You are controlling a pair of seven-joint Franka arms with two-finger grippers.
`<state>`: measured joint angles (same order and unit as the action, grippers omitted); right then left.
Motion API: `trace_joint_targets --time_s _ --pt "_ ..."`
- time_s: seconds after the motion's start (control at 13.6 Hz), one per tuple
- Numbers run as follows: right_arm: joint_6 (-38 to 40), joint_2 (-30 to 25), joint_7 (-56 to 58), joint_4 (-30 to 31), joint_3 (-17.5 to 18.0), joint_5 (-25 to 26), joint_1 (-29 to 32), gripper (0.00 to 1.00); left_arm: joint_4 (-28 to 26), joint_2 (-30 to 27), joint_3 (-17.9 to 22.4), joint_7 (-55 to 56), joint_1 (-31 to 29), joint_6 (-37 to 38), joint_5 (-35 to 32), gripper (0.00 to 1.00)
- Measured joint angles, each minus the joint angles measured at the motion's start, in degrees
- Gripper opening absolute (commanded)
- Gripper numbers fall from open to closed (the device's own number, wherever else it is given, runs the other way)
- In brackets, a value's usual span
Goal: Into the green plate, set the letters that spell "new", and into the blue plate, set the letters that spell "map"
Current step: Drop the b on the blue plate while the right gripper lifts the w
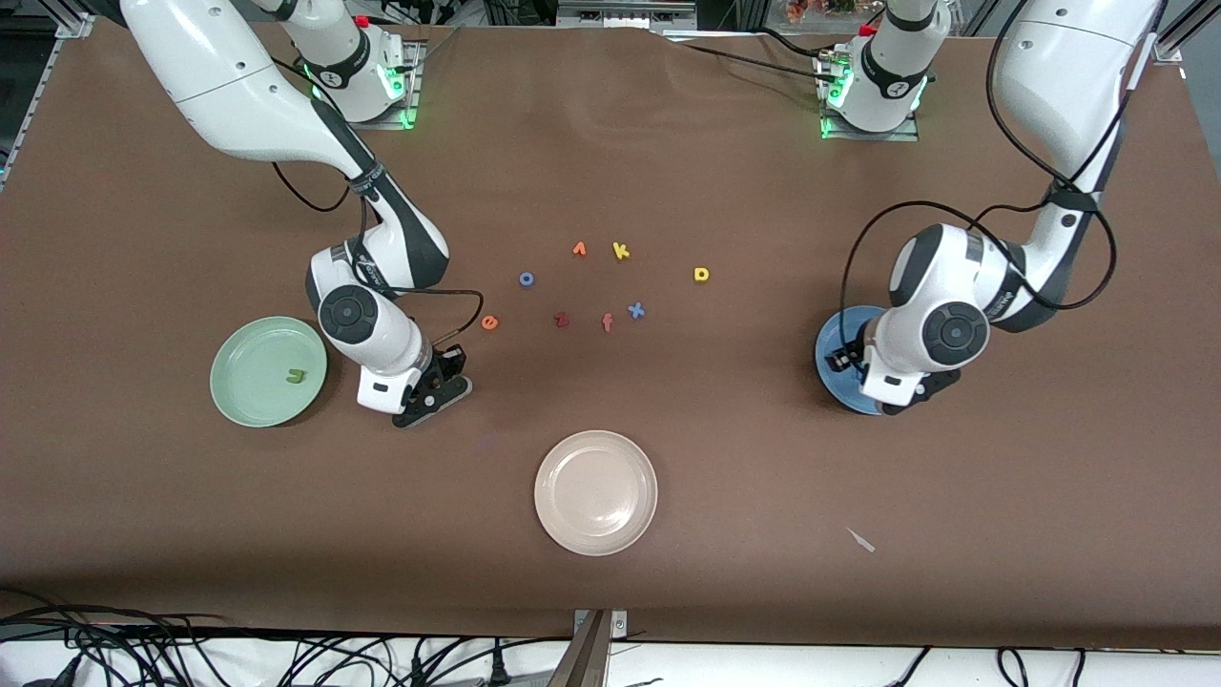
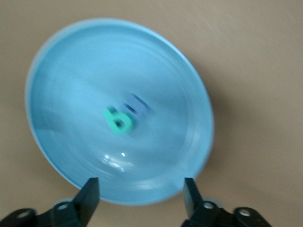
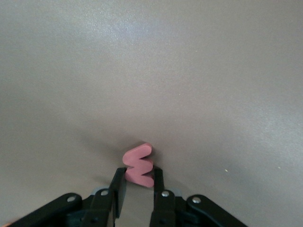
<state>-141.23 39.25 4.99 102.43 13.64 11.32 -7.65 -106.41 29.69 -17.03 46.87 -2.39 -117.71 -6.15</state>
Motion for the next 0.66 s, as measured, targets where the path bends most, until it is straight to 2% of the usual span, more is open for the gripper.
trace_joint_targets --time_s 0.3,0.44,0.66 --pt "0.3 0.0 0.0 -0.4 0.1 0.0 -0.1 0.15 -0.1 0.0 -6.0 2.5 3.2 1.9 2.6 1.00" --pt "2.8 0.0 -0.2 -1.9 0.1 0.0 -0.1 0.15 -0.7 0.0 -10.2 9.0 3.6 2.0 2.6 0.99" --pt "9.7 -0.4 0.2 -5.7 -0.1 0.0 0.2 0.15 -1.4 0.0 -13.9 27.0 4.0 0.5 2.6 0.99"
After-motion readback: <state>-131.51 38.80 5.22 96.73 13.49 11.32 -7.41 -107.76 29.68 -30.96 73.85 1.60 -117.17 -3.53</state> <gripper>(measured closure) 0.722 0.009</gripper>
